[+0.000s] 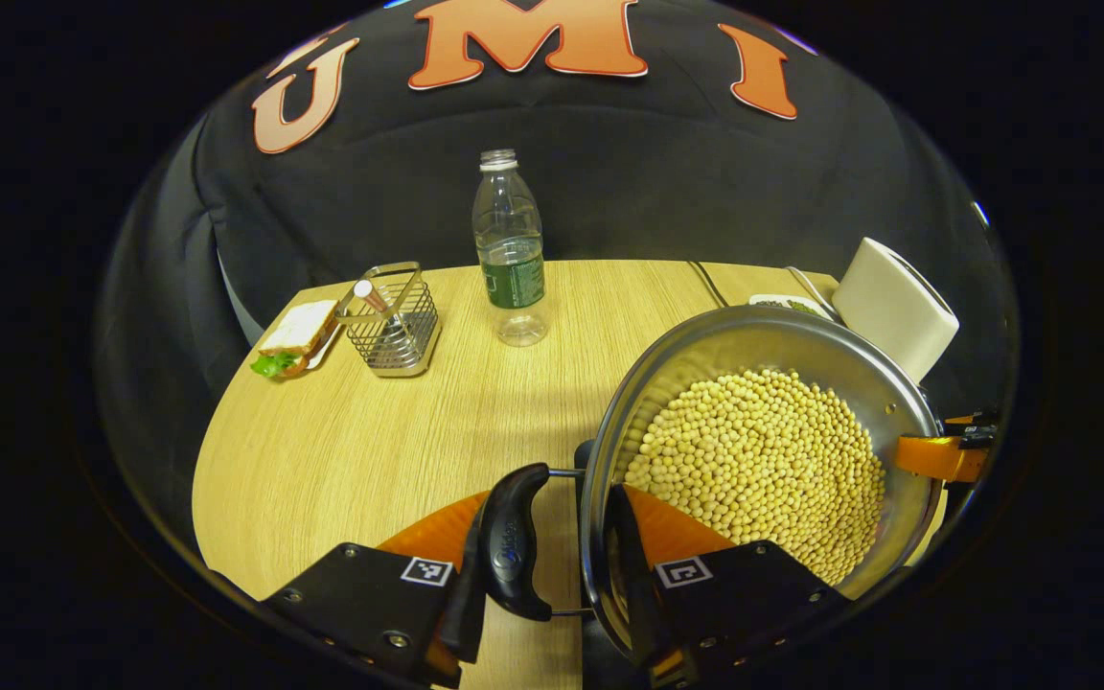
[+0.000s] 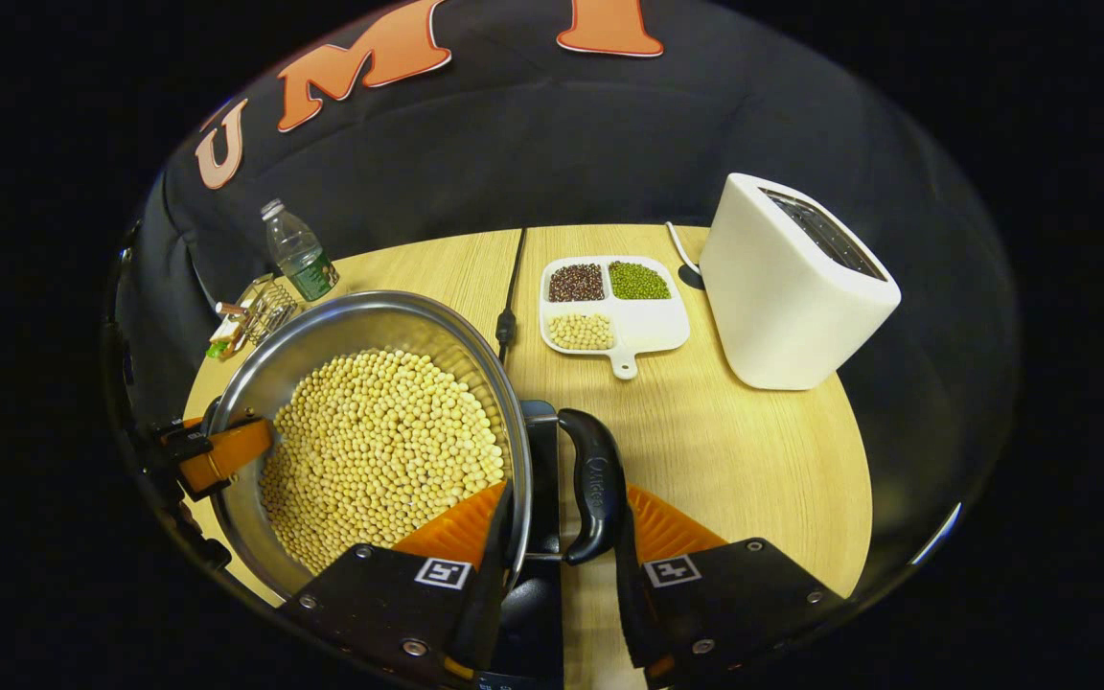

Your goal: First push the handle of the pot to place it horizontally, then grasp the pot with both hands and set it on the induction cooktop.

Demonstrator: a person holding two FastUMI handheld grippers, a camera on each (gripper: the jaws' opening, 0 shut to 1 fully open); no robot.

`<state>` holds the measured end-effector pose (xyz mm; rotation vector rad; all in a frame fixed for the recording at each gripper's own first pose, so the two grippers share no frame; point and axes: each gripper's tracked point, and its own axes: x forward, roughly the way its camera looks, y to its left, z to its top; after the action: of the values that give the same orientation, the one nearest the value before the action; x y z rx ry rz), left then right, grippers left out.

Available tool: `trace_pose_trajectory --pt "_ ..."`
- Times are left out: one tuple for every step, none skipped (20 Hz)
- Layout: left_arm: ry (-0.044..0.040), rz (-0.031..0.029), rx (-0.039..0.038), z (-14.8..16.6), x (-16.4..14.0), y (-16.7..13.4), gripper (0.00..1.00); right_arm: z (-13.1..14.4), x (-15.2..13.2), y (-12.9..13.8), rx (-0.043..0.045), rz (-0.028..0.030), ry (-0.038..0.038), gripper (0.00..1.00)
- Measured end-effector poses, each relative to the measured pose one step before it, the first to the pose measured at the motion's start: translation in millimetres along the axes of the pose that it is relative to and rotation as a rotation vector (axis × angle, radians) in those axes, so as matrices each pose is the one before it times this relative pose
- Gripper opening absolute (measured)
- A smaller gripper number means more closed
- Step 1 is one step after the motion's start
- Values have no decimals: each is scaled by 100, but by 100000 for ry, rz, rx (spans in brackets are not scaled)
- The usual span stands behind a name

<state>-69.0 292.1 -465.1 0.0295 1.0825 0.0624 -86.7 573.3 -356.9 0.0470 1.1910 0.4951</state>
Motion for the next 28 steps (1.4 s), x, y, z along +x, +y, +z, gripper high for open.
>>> trace_pose_trajectory --pt "302 -230 465 -123 -8 -116 62 -174 61 -181 -341 -373 329 52" --pt "1342 34 1292 -221 -4 -121 63 113 199 -96 -1324 -950 -474 55" --pt "260 64 2645 17 -229 -217 67 256 -24 -199 -1362 -2035 -1511 53" --pt "-720 666 3006 364 -158 -359 69 905 -239 -272 -1776 -2323 -3685 60" --pt "-1816 393 3464 489 -396 -48 71 1029 -509 -284 -1810 -2096 -4356 65" --pt "-1191 -138 2354 262 -429 -101 76 902 -490 -17 -1744 -1499 -3193 66" --pt "-1553 -888 1517 530 -798 -96 71 608 -983 -159 -1283 -1257 -2613 67" --pt "-1965 -915 1511 852 -863 66 72 1074 -778 -236 -669 -1453 -3140 71" --pt "-2899 -286 1878 1009 -852 225 75 1225 -1004 -346 -80 -1643 -3866 74" --pt "-2296 71 1840 1026 -989 483 80 1264 -924 -158 514 -1553 -3980 78" --pt "-1792 -293 967 831 -982 408 85 1494 -1184 36 918 -646 -4271 80" --pt "-2049 -458 -53 984 -1292 323 85 1491 -1012 388 679 74 -5003 83" --pt "-2590 -395 -1159 1411 -1198 395 86 1720 -1328 14 105 274 -5263 85" --pt "-2437 -25 -1512 1325 -901 358 86 2042 -1296 188 -347 -188 -5073 86" --pt "-3130 237 -1868 1700 -963 595 86 1698 -1082 336 -393 -512 -4498 88" --pt "-3134 65 -1522 1493 -792 579 86 1696 -1114 196 29 -109 -3786 89" --pt "-3851 155 -1165 1947 -1046 606 86 1362 -868 430 642 535 -3946 90" --pt "-4289 425 -553 2081 -961 504 86 1723 -705 307 889 594 -4517 92" --pt "-5893 325 -390 2547 -993 614 86 1944 -904 229 849 885 -4511 93" --pt "-6121 190 -673 2591 -887 411 86 1940 -981 151 624 686 -4077 94" --pt "-5933 22 -1247 2821 -855 640 86 1908 -1383 -201 298 107 -3749 94" --pt "-4837 436 -1692 2321 -855 578 87 1645 -825 -207 126 -512 -3507 95" --pt "-3844 312 -1725 2336 -930 699 85 1609 -742 -142 140 -630 -2997 95" --pt "-3493 491 -3238 2238 -834 599 85 1082 -493 -82 558 -162 -1578 95" --pt "-2070 -48 -3801 2140 -806 538 85 1596 -785 219 765 851 -1762 95" --pt "-3091 -211 -3412 2178 -928 574 85 1760 -678 443 932 1197 -2678 95" --pt "-4139 131 -2098 2399 -848 724 85 1758 -682 434 683 1024 -2817 95" --pt "-4783 476 -837 2456 -575 776 85 1460 -625 2 79 438 -3099 95"
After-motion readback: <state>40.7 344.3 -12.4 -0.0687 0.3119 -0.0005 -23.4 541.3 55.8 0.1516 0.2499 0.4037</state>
